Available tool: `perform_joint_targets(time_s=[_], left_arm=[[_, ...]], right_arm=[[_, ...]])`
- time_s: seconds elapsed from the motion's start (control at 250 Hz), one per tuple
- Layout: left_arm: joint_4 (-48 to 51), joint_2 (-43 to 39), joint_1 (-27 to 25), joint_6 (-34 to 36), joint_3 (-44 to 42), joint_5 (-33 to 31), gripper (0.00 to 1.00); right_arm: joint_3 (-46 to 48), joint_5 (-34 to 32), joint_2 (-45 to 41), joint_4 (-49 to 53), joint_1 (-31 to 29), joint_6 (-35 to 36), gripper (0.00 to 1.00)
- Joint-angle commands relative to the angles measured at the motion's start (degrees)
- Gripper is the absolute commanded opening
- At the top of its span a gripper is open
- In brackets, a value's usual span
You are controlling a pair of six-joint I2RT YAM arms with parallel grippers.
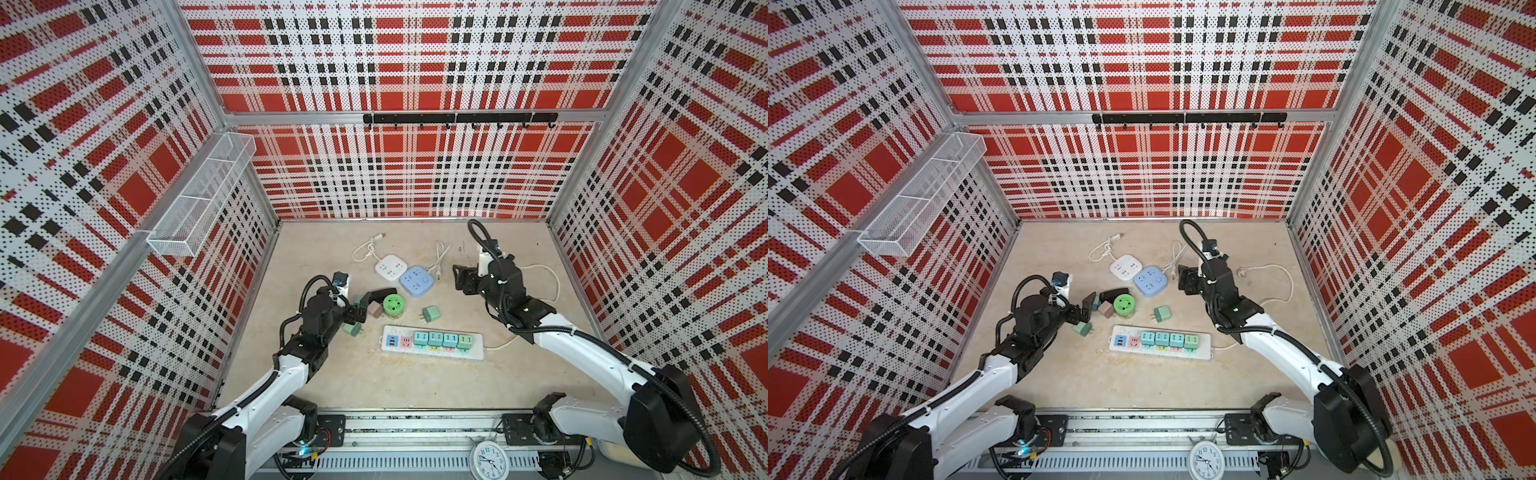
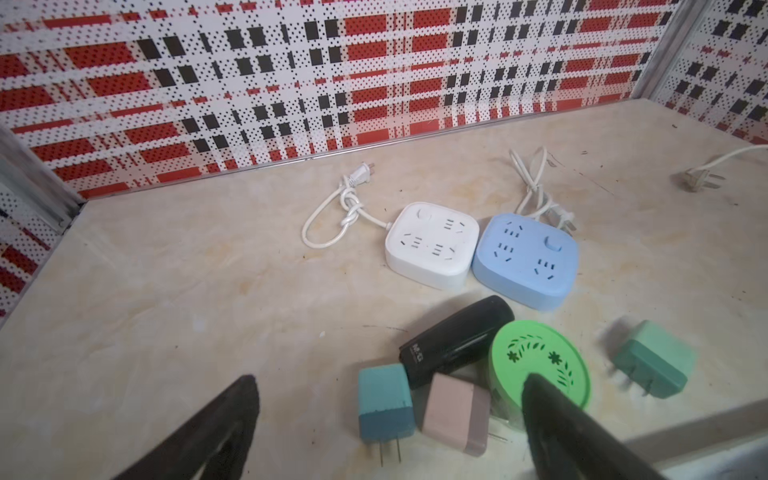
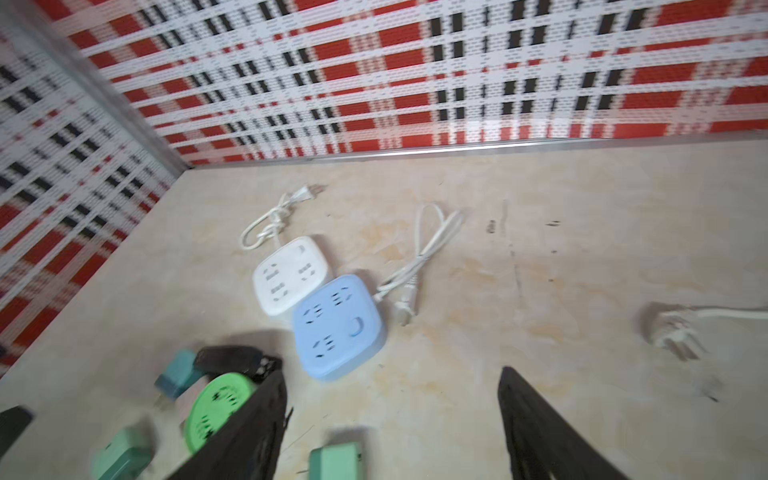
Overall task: Insert the plug
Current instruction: 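Move the right gripper toward the blue socket cube while the left gripper draws back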
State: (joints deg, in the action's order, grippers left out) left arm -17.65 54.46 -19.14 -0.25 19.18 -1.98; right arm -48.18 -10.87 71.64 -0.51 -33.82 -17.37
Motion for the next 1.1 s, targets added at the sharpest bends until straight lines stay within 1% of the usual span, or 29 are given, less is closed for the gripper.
perform_joint_targets(time_s=[0.0, 0.088, 0.168, 0.236, 0.3, 0.352, 0.376, 0.428, 0.44, 0.476, 0.488, 0.56, 0.644, 0.78, 0.872, 0.88, 0.896, 1.096], left_arm=[[-5.40, -2.78, 0.15, -5.12, -1.05, -3.44, 0.99], [-4.70, -2.20, 0.53, -7.10, -0.59, -9.14, 0.99], [-2.64, -0.32, 1.32, -9.43, 1.04, -13.18, 0.99], [-2.37, 1.11, 1.38, -10.61, 2.01, -12.50, 0.99], [-2.35, 1.32, 1.38, -9.72, 2.16, -10.56, 0.99], [-2.18, 1.32, 1.38, -9.38, 2.20, -11.87, 0.99], [-2.14, 1.28, 1.38, -9.88, 2.18, -13.19, 0.99], [-2.03, 1.03, 1.38, -11.18, 2.05, -14.94, 0.99], [-1.95, 1.01, 2.73, -11.36, 2.04, -15.01, 0.99], [-1.74, 0.77, 3.40, -11.66, 1.92, -14.46, 0.99], [-1.69, 0.80, 3.56, -11.75, 1.91, -14.16, 0.99], [-1.57, 0.87, 3.26, -11.00, 2.04, -13.87, 0.99], [-1.28, 1.89, 2.53, -10.72, 2.83, -15.06, 0.99], [-0.02, 4.96, 2.18, -10.26, 5.26, -15.49, 0.99], [1.34, 6.28, 2.20, -7.99, 6.66, -16.38, 0.99], [1.53, 6.39, 0.88, -7.83, 6.79, -16.72, 0.99], [1.95, 6.51, 0.37, -7.89, 7.00, -17.42, 0.99], [2.09, 5.12, 0.33, -7.33, 6.12, -16.13, 0.99]], right_arm=[[-3.57, 1.57, 2.81, 1.22, -3.28, 3.54, 0.75], [-6.99, 2.47, 7.14, 3.59, -4.92, 2.87, 0.72], [-10.96, 2.52, 11.38, 9.02, -5.78, 1.70, 0.71], [-13.49, 2.27, 14.58, 13.78, -5.82, 0.73, 0.71], [-15.09, 0.91, 17.15, 18.03, -5.89, 0.67, 0.72], [-16.66, 0.61, 18.86, 22.03, -5.86, 0.45, 0.76], [-17.46, -0.27, 19.63, 23.84, -5.82, 0.32, 0.78], [-19.28, 0.03, 21.08, 27.82, -5.87, -0.31, 0.82], [-19.65, 0.07, 21.37, 28.61, -5.83, -0.49, 0.83], [-20.47, 0.03, 22.24, 30.66, -5.87, -1.03, 0.87], [-20.68, 1.48, 22.59, 31.19, -5.83, -1.15, 0.88], [-21.63, 4.03, 24.65, 34.18, -5.82, -1.77, 0.94], [-23.17, 7.71, 27.77, 36.84, -5.90, -1.97, 1.00], [-27.77, 10.83, 33.03, 41.03, -5.81, -1.78, 1.00], [-28.98, 13.07, 34.89, 40.54, -5.84, -2.28, 1.00], [-28.98, 13.14, 35.00, 40.40, -5.89, -2.27, 1.00], [-28.95, 13.28, 35.27, 40.19, -5.85, -2.46, 1.00], [-30.80, 10.67, 39.86, 41.24, -5.80, -5.00, 1.00]])
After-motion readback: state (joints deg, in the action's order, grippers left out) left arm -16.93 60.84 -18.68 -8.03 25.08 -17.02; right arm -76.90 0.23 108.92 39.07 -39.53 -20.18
